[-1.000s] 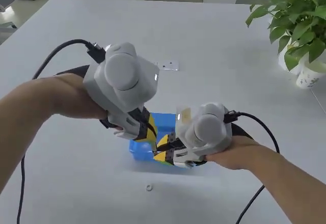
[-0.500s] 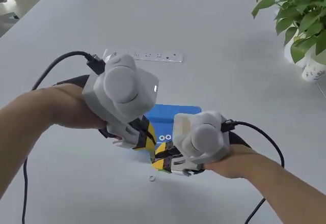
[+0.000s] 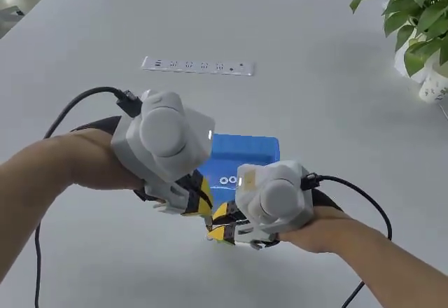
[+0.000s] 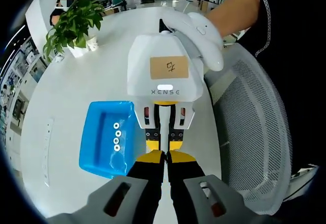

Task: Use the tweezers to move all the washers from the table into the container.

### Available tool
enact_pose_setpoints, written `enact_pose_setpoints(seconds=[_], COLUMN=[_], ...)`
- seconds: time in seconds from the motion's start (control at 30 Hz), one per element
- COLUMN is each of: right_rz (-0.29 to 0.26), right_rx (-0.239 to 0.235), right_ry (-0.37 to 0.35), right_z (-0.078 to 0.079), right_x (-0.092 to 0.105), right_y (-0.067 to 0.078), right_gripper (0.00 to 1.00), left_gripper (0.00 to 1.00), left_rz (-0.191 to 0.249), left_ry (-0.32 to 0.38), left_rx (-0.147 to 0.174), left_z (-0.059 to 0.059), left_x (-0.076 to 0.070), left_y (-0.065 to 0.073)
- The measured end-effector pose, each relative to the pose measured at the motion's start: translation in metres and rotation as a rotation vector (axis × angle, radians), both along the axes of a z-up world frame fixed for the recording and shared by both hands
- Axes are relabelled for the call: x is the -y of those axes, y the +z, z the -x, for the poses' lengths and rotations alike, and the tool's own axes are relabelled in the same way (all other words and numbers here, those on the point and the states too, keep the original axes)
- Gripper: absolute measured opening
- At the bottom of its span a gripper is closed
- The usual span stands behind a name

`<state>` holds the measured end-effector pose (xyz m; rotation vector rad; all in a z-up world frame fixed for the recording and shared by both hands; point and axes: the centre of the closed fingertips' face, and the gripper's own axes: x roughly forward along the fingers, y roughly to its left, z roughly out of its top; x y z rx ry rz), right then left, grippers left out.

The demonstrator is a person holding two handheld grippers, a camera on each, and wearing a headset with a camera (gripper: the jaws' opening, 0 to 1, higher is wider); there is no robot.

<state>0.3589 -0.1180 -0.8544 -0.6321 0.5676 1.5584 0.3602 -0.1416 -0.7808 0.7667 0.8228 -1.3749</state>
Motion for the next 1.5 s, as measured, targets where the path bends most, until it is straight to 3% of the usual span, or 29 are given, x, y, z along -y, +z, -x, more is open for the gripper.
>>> enact_pose_setpoints(seconds=[0.77, 1.5], right_rz=[0.01, 0.017], right_rx=[-0.044, -0.054], right_ry=[0.0, 0.005], right_z=[0.002, 0.0], right_x=[-0.002, -0.002], right_y=[-0.017, -0.02], right_gripper=[0.11, 0.11], left_gripper=[0.06, 0.06], left_rz=[-0.006, -0.005], left_ry=[0.013, 0.012], left_rx=[-0.017, -0.025], left_z=[0.002, -0.001], left_x=[-0.003, 0.0], left_y=[-0.016, -0.017])
